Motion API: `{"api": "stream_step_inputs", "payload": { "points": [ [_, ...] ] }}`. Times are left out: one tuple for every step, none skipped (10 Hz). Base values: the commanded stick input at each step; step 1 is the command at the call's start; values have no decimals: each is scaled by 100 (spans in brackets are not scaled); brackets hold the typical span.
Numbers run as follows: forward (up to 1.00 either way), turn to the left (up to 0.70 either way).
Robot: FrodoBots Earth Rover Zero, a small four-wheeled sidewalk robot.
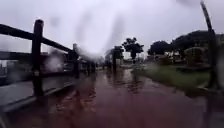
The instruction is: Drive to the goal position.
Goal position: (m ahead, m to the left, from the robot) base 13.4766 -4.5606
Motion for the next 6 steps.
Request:
{"api": "stream_step_inputs", "payload": {
  "points": [
    [97, 1],
    [97, 1],
    [95, 1],
    [95, 1],
    [95, 1],
    [95, 1]
  ]
}}
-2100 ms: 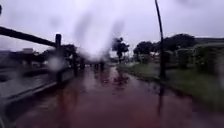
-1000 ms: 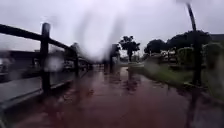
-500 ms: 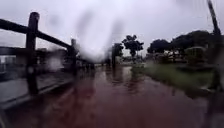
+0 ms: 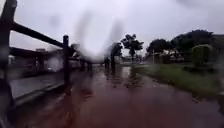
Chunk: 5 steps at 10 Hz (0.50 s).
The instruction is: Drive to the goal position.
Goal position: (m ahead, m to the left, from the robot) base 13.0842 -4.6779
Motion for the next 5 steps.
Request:
{"api": "stream_step_inputs", "payload": {
  "points": [
    [95, 1],
    [95, 1],
    [95, 1],
    [95, 1],
    [95, 1]
  ]
}}
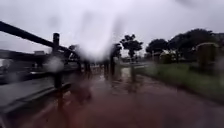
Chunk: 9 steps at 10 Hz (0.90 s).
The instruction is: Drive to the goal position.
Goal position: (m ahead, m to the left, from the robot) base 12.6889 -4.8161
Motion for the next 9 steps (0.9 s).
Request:
{"api": "stream_step_inputs", "payload": {
  "points": [
    [95, 1],
    [95, 1],
    [95, 1],
    [95, 1],
    [95, 1],
    [95, 1],
    [95, 1],
    [95, 1],
    [95, 1]
  ]
}}
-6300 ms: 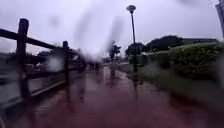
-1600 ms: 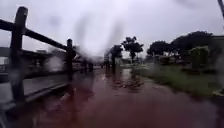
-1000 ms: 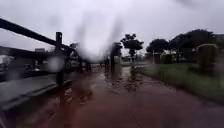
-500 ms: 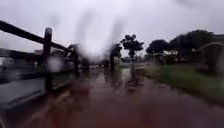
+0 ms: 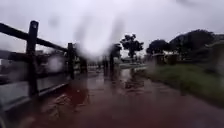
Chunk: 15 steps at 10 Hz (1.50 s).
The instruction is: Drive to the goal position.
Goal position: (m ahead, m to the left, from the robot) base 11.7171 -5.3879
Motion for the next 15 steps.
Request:
{"api": "stream_step_inputs", "payload": {
  "points": [
    [95, 1],
    [95, 1],
    [95, 1],
    [95, 1],
    [95, 1],
    [95, 1],
    [95, 1],
    [95, 1],
    [95, 1],
    [95, 1],
    [95, 1],
    [95, 1],
    [95, 1],
    [95, 1],
    [95, 1]
  ]
}}
